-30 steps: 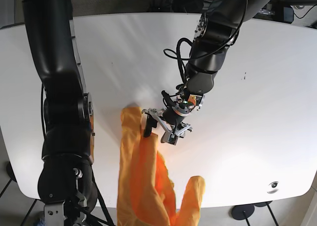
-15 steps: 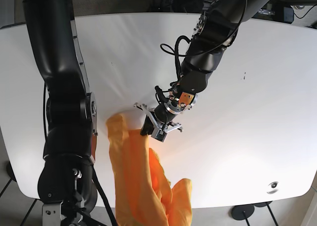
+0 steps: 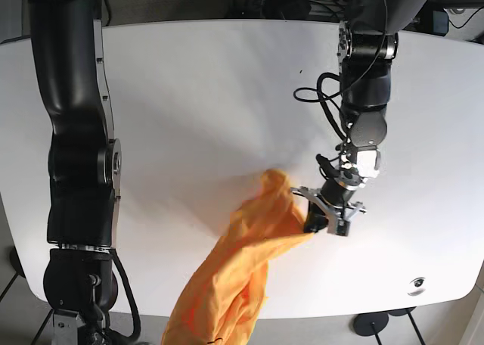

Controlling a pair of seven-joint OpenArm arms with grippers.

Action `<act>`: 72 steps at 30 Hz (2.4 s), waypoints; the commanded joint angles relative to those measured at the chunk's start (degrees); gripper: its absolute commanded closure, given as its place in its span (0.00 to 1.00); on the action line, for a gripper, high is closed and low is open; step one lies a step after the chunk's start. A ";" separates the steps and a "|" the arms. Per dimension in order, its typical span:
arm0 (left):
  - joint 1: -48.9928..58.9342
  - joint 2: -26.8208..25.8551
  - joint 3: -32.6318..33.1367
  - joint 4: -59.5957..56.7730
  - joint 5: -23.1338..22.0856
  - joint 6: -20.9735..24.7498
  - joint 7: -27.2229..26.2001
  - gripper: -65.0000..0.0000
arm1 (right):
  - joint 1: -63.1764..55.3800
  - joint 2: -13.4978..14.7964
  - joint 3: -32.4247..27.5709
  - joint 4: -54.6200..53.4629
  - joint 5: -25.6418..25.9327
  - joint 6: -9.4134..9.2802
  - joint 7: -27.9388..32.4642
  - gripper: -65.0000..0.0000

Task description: Fold the T-shirt properly

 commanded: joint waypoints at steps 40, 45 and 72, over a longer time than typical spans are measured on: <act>39.03 -13.49 -34.22 40.94 -8.07 -15.29 21.02 1.00 | -88.59 -9.36 13.70 45.77 1.24 -7.77 5.08 0.97; 46.41 -12.70 -39.32 43.41 -8.07 -15.29 21.02 1.00 | -95.80 -10.41 13.70 48.76 1.24 -7.77 5.17 0.76; 38.59 -7.43 -44.16 50.18 -7.72 -15.29 28.32 0.68 | -72.07 -3.12 13.18 22.74 1.24 -0.56 -1.07 0.23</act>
